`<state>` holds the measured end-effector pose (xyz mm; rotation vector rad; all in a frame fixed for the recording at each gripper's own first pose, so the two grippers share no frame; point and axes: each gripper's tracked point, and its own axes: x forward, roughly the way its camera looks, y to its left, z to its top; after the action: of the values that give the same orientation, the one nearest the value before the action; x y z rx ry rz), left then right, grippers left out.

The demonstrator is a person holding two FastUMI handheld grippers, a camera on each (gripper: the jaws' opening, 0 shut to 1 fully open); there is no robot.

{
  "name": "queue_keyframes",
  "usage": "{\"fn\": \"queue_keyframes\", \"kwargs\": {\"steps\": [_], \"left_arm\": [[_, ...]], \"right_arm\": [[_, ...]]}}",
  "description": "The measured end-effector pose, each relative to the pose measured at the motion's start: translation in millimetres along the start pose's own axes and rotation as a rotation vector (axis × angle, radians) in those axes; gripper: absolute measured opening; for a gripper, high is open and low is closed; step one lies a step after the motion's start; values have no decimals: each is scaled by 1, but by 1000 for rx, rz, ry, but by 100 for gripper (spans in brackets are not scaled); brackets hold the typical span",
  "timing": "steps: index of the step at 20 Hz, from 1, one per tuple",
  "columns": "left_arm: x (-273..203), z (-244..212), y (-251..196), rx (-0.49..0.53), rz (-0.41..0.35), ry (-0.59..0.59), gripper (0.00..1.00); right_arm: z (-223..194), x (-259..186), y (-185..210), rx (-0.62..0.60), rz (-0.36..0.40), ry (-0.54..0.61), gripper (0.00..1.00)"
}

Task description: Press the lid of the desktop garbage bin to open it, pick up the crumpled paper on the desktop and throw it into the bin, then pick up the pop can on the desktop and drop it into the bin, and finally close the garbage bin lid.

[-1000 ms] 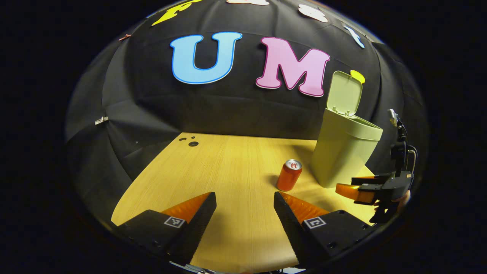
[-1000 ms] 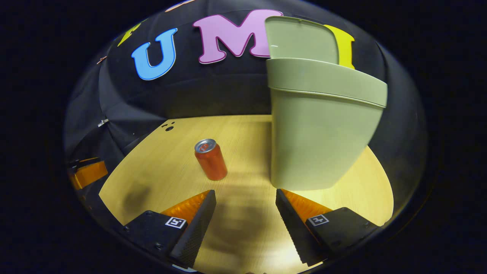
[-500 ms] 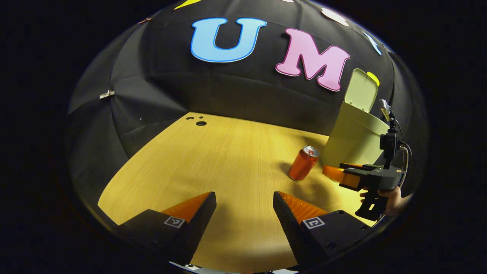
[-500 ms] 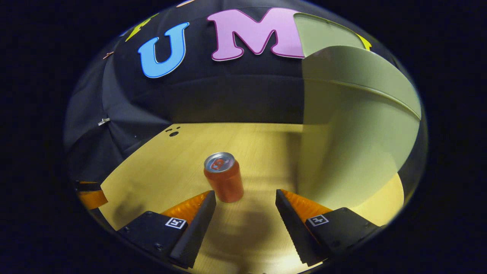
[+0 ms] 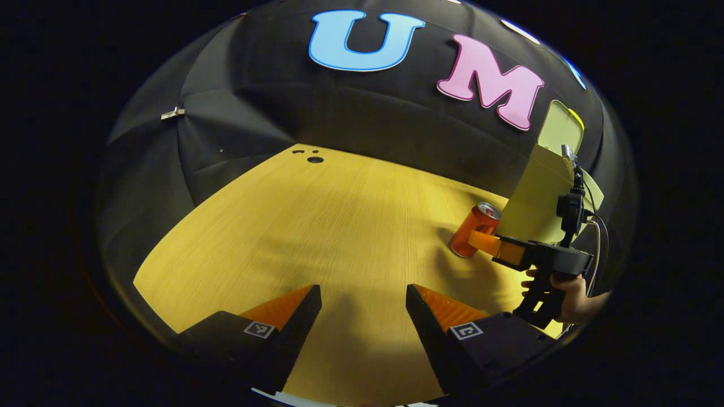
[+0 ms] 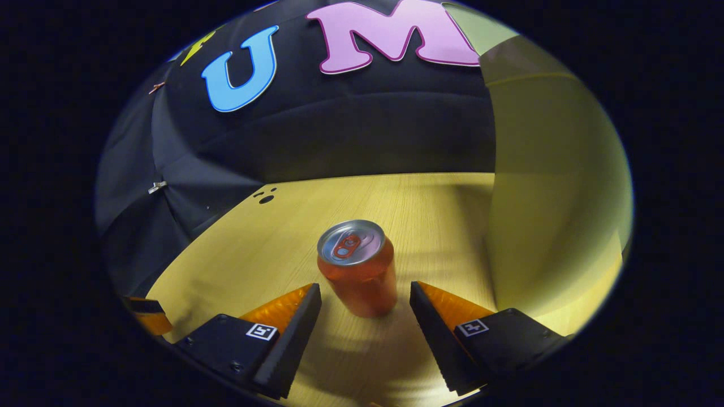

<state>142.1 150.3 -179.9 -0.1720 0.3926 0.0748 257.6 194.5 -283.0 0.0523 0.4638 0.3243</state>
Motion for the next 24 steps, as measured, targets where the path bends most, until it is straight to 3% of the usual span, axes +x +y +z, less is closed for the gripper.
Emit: {"fn": "queue_keyframes", "kwargs": {"steps": [11, 13, 24], "left_arm": [[23, -13, -8, 9, -9, 32, 96], [25, -14, -11, 12, -11, 38, 96], [19, -13, -36, 41, -45, 35, 96]], "right_arm": [[3, 32, -9, 58, -41, -19, 98], [4, 35, -10, 51, -42, -26, 89], [42, -15, -12, -52, -24, -108, 82]]}}
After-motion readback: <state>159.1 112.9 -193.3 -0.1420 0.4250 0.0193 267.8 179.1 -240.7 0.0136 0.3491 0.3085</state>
